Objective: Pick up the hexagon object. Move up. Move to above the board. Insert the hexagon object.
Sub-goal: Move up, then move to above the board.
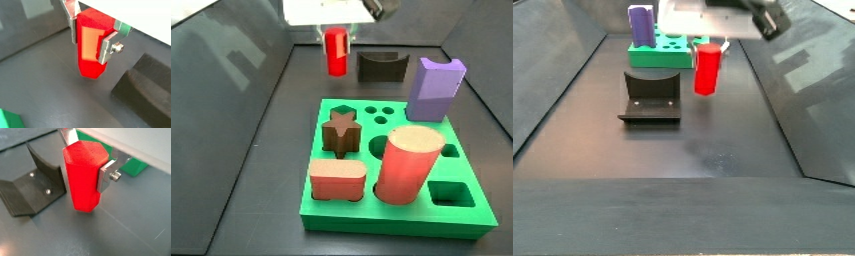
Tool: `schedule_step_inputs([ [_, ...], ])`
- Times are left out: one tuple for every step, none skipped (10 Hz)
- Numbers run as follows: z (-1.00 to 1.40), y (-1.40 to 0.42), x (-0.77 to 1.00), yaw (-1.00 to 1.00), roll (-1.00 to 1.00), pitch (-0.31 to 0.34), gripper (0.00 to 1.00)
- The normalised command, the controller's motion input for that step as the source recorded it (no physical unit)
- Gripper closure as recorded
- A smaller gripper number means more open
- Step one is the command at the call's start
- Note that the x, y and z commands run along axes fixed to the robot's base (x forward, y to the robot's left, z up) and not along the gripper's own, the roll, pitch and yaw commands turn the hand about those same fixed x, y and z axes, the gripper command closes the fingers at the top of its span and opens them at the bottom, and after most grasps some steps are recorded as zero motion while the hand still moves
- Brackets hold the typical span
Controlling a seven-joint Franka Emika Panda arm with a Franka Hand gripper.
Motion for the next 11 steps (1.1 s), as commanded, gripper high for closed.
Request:
schedule_step_inputs([
  [0.36, -0.02, 0.01, -0.02, 0.01, 0.049, 1.0],
  [0.18, -0.01, 0.01, -0.02, 0.02, 0.052, 1.0],
  [1.0, -0.12, 0.1, -0.07, -0.02, 0.492, 1.0],
  [1.0, -0.12, 0.1, -0.06, -0.02, 0.493, 1.0],
  [1.0, -0.11, 0.1, -0.04, -0.01, 0.42, 1.0],
  [1.0, -0.1, 0.09, -0.02, 0.0, 0.278, 1.0],
  [1.0, -0.1, 0.09, -0.01, 0.0, 0.191, 1.0],
  [1.0, -0.1, 0.08, 0.0, 0.0, 0.152, 1.0],
  [1.0, -0.09, 0.08, 0.01, 0.01, 0.111, 1.0],
  [1.0, -0.09, 0.08, 0.02, 0.01, 0.101, 1.0],
  [1.0, -0.09, 0.08, 0.03, 0.02, 0.096, 1.0],
])
